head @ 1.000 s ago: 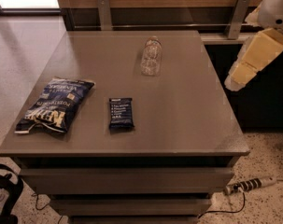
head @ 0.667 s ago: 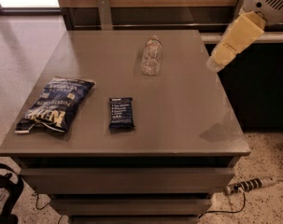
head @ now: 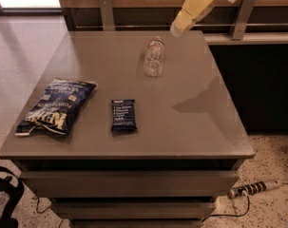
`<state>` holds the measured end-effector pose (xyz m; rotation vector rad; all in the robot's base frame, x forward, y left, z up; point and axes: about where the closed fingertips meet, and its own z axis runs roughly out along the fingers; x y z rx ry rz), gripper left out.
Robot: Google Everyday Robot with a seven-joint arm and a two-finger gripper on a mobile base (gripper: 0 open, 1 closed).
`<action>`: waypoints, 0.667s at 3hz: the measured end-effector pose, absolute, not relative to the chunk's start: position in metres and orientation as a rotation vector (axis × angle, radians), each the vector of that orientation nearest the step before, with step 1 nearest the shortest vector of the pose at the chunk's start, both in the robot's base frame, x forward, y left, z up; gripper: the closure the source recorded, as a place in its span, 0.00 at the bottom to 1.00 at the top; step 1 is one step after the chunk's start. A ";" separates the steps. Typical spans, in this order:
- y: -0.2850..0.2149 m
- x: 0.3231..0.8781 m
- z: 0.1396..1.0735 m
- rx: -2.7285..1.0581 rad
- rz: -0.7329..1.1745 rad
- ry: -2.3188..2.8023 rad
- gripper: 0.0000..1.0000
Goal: Place water bottle upright
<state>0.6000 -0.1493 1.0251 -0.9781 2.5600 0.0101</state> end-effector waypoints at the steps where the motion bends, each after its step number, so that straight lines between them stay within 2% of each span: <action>1: -0.142 0.635 1.013 -0.778 0.044 2.633 0.00; 2: -0.140 0.642 1.012 -0.737 0.053 2.626 0.00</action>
Offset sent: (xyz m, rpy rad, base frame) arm 0.0296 0.0070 -0.0104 0.0406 0.0205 -0.1220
